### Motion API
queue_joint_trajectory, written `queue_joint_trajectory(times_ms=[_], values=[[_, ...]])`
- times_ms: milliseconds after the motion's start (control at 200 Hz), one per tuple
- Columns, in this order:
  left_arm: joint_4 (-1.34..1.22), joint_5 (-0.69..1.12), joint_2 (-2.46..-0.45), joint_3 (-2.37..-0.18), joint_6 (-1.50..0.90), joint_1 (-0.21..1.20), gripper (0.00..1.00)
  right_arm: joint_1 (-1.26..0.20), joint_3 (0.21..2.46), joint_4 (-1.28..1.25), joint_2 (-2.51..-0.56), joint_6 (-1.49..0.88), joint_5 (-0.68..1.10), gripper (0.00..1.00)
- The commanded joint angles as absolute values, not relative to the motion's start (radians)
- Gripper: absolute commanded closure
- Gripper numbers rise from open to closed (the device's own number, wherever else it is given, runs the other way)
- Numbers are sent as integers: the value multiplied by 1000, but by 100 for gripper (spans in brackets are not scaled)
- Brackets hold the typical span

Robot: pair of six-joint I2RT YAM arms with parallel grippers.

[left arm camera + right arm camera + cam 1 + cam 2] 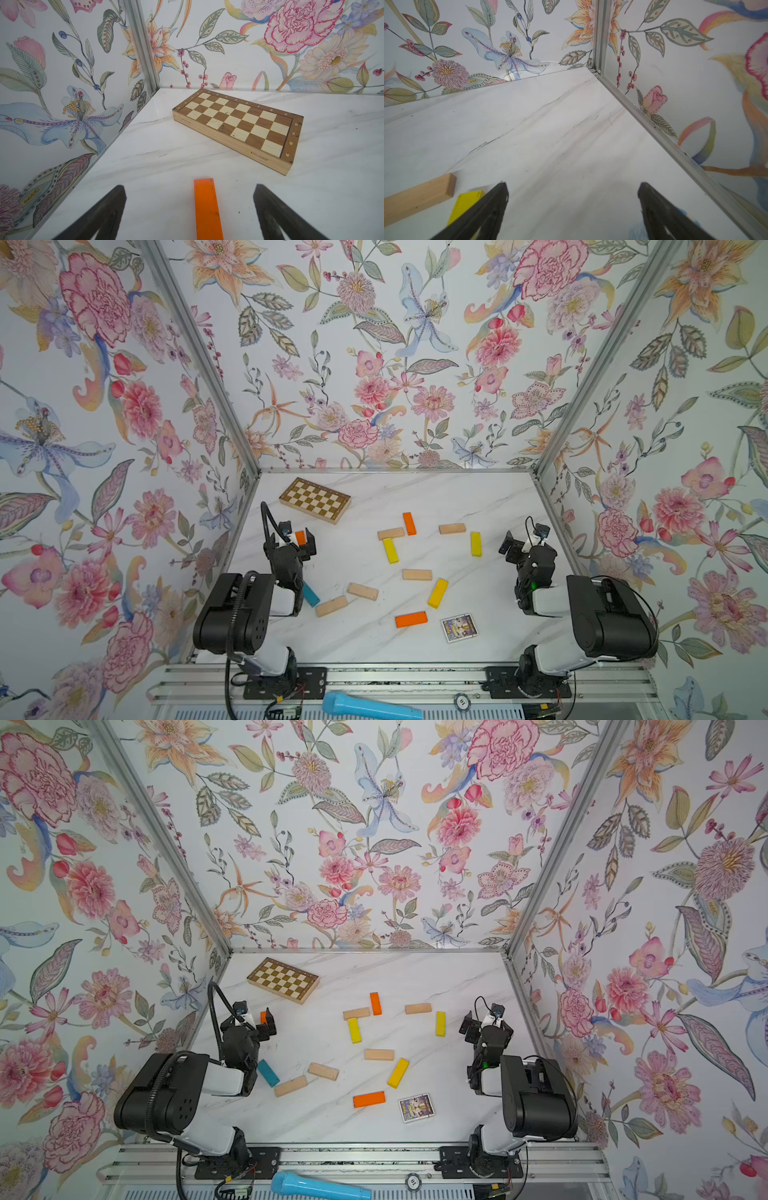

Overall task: Assemble the number 6 with building blocks
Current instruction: Pick up the building block from the center of the board.

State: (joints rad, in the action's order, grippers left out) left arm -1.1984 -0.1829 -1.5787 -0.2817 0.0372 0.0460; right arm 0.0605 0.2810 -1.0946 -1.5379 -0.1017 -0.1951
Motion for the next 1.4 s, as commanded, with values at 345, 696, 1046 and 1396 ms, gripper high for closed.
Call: queue_joint_trajectory(times_ms=[345,696,1046,1396], values=[[-1212,-164,-1581,-279,46,41,1,55,297,-1097,-1545,-110,-209,1],[-1211,-164,-1580,-279,46,41,1,55,299,-1095,-1546,-110,-209,1],[-1207,-161,-1582,-281,43,41,1,56,300,-1094,-1546,-110,-209,1],[-1166,-126,-1583,-302,31,25,1,27,290,-1120,-1551,-87,-251,1]])
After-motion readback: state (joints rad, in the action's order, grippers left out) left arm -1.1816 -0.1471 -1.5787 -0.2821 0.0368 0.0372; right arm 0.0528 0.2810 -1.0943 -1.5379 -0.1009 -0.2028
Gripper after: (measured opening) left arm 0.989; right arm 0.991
